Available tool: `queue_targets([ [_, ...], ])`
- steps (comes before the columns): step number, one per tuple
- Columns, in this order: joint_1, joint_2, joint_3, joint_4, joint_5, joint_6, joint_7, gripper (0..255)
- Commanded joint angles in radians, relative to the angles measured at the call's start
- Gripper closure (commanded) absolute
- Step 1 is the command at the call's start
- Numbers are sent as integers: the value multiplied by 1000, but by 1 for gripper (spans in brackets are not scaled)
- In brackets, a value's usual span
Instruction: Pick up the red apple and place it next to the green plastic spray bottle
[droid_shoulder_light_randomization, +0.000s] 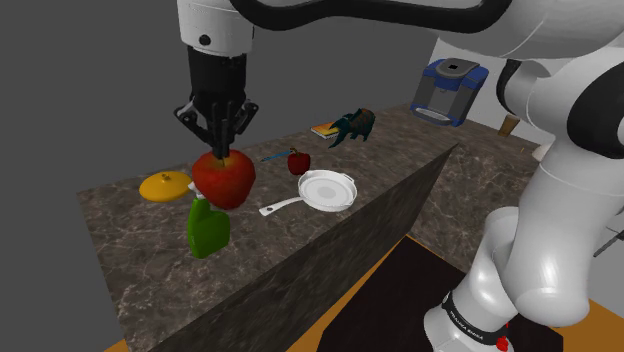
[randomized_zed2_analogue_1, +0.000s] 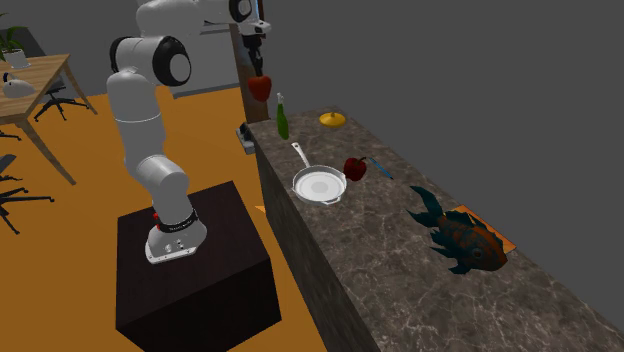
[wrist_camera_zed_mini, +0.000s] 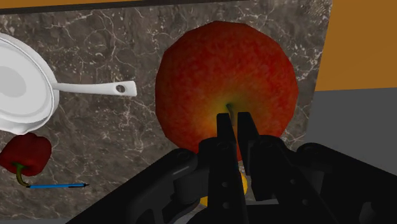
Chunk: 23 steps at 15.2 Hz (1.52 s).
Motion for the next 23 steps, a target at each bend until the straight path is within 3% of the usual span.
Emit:
queue_targets([
  [1, -2, -8, -1, -36, 2, 29, 0, 255],
  [23, -9, -18, -6, -345, -1, 328, 14, 255],
])
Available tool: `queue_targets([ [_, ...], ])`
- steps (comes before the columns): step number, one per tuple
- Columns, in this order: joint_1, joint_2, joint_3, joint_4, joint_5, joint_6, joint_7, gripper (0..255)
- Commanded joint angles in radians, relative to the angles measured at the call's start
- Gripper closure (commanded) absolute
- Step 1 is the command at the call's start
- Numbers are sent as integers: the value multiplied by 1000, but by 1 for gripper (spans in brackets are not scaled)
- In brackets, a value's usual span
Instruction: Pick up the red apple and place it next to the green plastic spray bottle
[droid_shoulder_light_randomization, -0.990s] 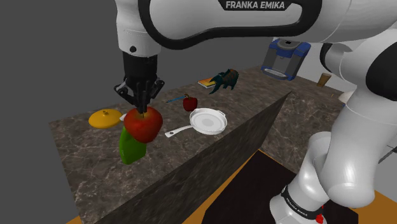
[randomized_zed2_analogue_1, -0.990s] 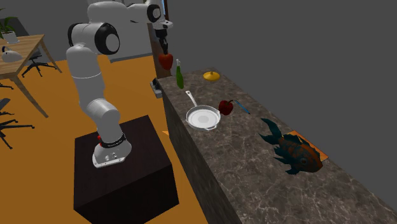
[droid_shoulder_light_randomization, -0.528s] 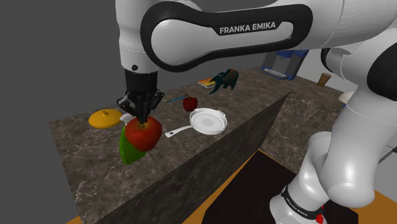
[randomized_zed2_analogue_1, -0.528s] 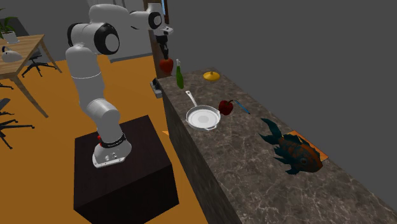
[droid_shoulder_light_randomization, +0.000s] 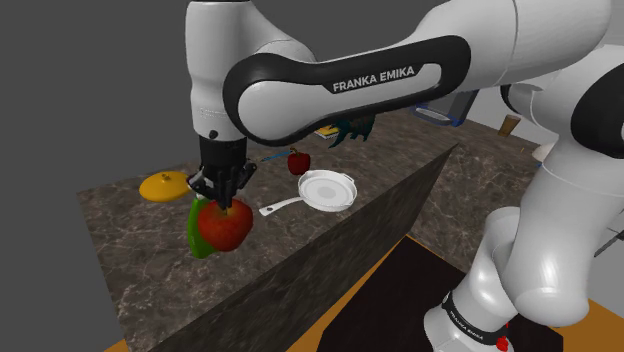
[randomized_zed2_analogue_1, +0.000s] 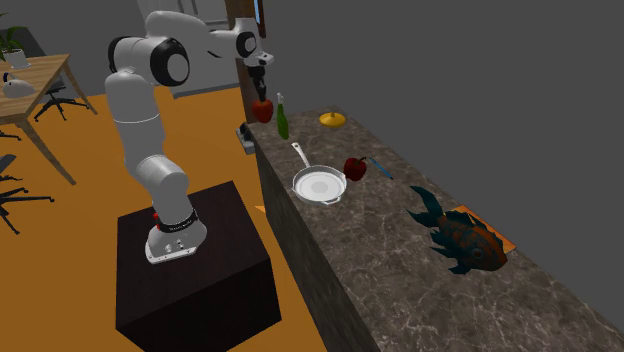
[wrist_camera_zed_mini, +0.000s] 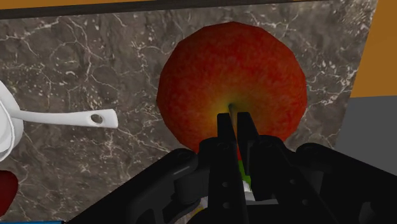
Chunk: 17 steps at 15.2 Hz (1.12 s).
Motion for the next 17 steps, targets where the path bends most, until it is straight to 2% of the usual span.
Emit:
queue_targets([
  [1, 0, 1, 0, -25, -1, 27, 3, 255],
  [17, 3, 65, -5, -164, -30, 226, 29, 255],
])
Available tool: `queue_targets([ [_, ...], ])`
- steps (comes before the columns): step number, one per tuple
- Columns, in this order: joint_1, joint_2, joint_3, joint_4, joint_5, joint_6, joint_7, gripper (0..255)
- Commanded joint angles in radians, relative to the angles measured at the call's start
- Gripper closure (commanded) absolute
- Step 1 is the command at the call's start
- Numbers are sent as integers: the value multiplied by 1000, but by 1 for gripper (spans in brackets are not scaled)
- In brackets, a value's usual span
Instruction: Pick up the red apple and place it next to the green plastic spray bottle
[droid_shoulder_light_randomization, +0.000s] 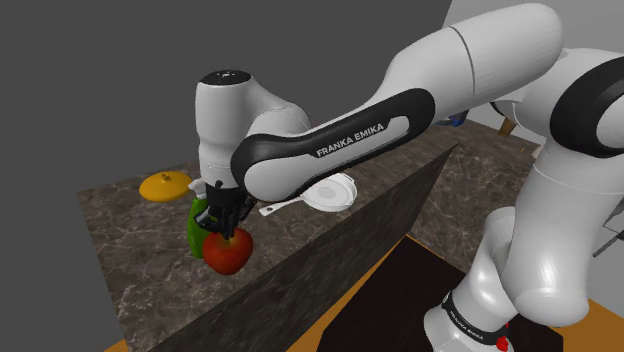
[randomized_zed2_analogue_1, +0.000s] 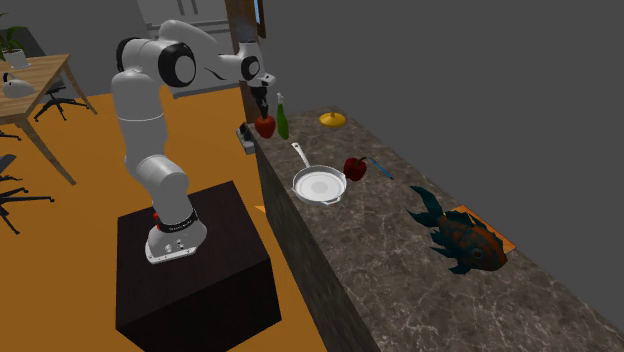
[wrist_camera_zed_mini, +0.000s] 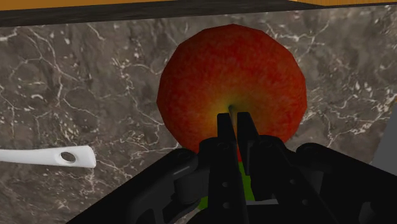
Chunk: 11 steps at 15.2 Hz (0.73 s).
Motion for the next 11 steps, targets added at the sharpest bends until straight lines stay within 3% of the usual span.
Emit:
queue_targets([
  [1, 1, 13, -1, -13, -5, 26, 4, 255],
  [9, 1, 16, -2, -18, -7, 34, 6, 255],
  [10, 1, 16, -2, -18, -7, 34, 6, 0],
  [11, 1, 16, -2, -18, -7, 34, 6, 0],
])
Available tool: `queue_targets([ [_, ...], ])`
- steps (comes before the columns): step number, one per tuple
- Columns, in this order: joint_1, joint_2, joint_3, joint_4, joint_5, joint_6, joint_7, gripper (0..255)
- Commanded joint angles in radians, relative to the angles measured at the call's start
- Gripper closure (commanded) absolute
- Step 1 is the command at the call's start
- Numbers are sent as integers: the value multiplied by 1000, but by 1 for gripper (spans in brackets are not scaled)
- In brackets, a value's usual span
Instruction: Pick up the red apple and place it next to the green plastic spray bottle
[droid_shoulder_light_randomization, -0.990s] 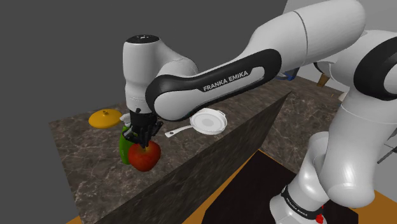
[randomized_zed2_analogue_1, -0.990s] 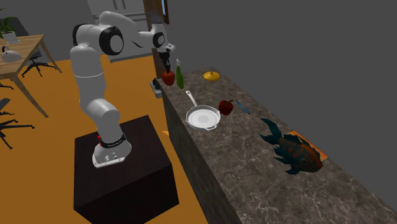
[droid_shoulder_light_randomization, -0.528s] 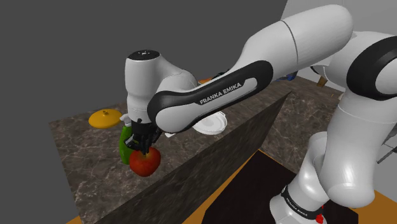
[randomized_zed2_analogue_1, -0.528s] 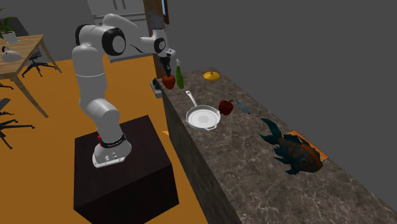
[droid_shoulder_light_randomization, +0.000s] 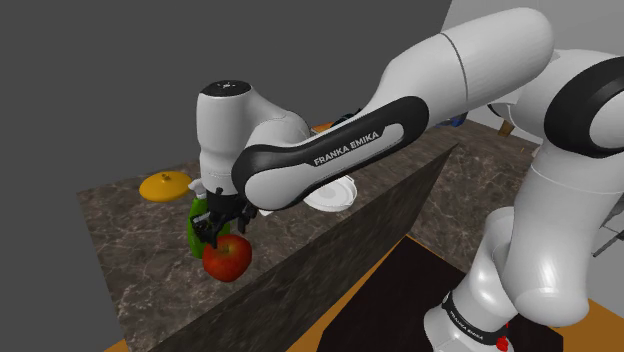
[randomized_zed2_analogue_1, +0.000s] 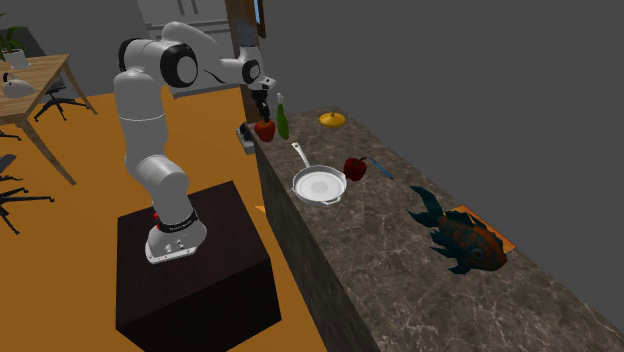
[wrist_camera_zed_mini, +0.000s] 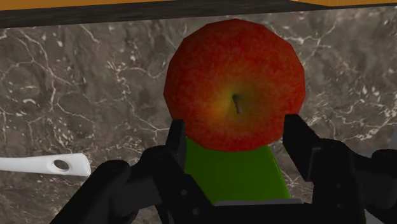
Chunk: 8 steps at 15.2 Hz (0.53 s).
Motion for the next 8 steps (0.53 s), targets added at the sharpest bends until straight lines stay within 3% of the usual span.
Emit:
queue_targets([
  [1, 0, 0, 0, 0, 0, 0, 0, 0],
  [4, 0, 0, 0, 0, 0, 0, 0, 0],
  [8, -1, -57, 6, 57, 23, -112, -15, 0],
])
